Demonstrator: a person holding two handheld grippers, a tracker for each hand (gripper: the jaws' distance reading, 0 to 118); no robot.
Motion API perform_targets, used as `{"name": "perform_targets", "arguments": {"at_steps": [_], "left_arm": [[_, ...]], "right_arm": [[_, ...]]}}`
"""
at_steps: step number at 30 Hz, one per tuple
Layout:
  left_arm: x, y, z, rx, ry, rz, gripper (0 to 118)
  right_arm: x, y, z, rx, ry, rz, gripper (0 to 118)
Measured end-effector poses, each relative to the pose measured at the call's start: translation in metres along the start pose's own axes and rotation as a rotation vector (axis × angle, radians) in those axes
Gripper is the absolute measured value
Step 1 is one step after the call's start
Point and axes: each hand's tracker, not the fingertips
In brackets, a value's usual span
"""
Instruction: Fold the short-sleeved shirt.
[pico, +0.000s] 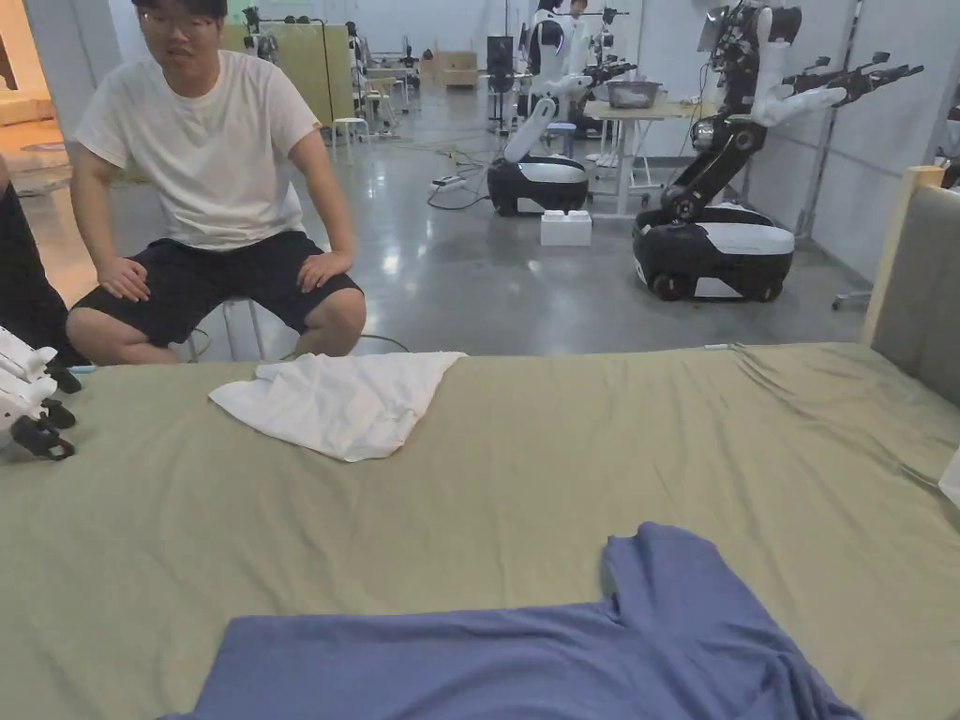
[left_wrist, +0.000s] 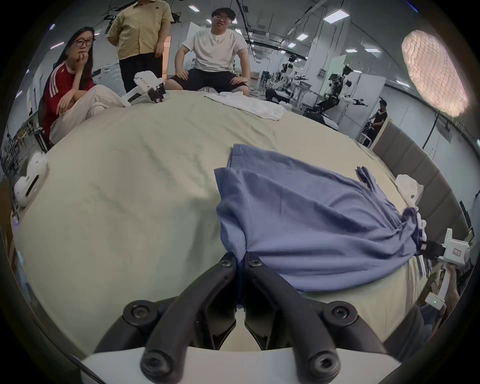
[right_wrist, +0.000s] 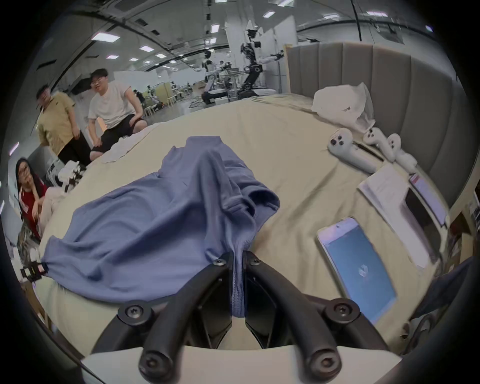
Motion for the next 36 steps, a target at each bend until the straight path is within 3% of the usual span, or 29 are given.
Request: {"name": "perform_targets", "arguments": {"at_steps": [7, 8, 9, 10, 11, 15, 19, 22, 23, 24, 25, 26, 27, 33, 36], "left_arm": [[-0.015, -0.083, 0.069, -0.032, -0.029, 0.001, 3], [-0.014, -0.088, 0.071, -0.010, -0.037, -0.012, 16], [-0.013, -0.092, 0.067, 0.002, -0.025, -0.021, 37], [-0.015, -0.093, 0.063, -0.008, -0.006, -0.025, 75], [-0.015, -0.091, 0.062, -0.020, 0.020, -0.011, 90], [0.004, -0.080, 0.102, 0.199, 0.041, -0.070, 90], [0.041, -0.074, 0.158, 0.469, 0.047, -0.189, 90], [0.064, -0.071, 0.184, 0.548, 0.029, -0.197, 85], [0.068, -0.069, 0.188, 0.555, -0.008, -0.192, 79], [0.072, -0.065, 0.191, 0.538, -0.025, -0.185, 66], [0.076, -0.061, 0.191, 0.522, -0.031, -0.183, 37], [0.079, -0.060, 0.189, 0.517, -0.041, -0.188, 17], [0.080, -0.058, 0.185, 0.518, -0.045, -0.202, 0], [0.067, -0.002, 0.096, 0.291, -0.067, -0.154, 0], [0.056, 0.042, 0.018, 0.122, -0.096, -0.085, 64]], "right_arm": [[0.012, -0.062, 0.066, -0.024, 0.000, 0.069, 3], [0.012, -0.066, 0.067, -0.026, 0.000, 0.072, 8], [0.012, -0.070, 0.066, -0.034, 0.002, 0.076, 26], [0.012, -0.072, 0.061, -0.069, -0.009, 0.097, 65], [0.012, -0.074, 0.060, -0.087, -0.031, 0.115, 79], [0.009, -0.073, 0.089, 0.015, 0.071, 0.097, 78], [-0.016, -0.061, 0.132, 0.198, 0.200, 0.136, 77], [-0.036, -0.052, 0.154, 0.304, 0.277, 0.143, 74], [-0.042, -0.050, 0.158, 0.321, 0.288, 0.142, 65], [-0.047, -0.048, 0.161, 0.333, 0.298, 0.140, 48], [-0.052, -0.046, 0.163, 0.340, 0.297, 0.143, 16], [-0.056, -0.044, 0.162, 0.339, 0.294, 0.147, 1], [-0.060, -0.043, 0.162, 0.340, 0.299, 0.152, 1], [-0.066, -0.047, 0.147, 0.269, 0.332, 0.126, 0], [-0.062, -0.054, 0.145, 0.251, 0.337, 0.111, 0]]}}
